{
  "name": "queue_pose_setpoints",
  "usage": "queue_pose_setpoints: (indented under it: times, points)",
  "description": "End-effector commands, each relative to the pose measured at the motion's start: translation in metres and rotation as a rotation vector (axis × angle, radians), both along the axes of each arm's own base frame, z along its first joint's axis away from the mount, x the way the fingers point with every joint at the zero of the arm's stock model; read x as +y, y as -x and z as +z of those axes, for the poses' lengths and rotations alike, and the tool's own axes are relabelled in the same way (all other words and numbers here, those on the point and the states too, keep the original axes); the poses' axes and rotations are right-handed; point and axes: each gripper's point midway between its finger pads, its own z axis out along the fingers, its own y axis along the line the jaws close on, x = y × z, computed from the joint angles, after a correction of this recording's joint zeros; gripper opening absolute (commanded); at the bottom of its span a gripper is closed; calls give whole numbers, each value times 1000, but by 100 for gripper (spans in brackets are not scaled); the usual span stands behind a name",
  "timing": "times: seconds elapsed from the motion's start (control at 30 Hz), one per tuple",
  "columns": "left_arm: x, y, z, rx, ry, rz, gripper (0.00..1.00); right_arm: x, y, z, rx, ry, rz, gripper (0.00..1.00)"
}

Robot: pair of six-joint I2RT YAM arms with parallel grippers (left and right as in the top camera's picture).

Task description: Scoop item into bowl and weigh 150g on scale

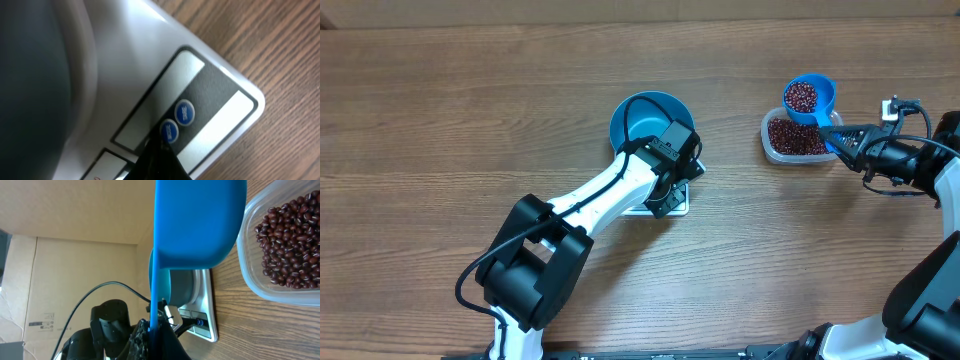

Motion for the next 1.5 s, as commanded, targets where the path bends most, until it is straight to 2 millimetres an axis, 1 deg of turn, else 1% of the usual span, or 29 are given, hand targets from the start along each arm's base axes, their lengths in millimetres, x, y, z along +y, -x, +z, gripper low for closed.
queue_pose_setpoints:
  times: [0.0, 0.4, 1.47]
  points:
    - [-1, 3, -10, 10, -8, -15, 4, -1, -2, 8, -38, -19, 9, 4]
    - [-4, -1, -10, -5, 4, -16, 4, 0, -2, 8, -37, -21, 9, 4]
    - [-3, 0, -14, -1, 0, -17, 4, 0, -2, 8, -33, -22, 9, 4]
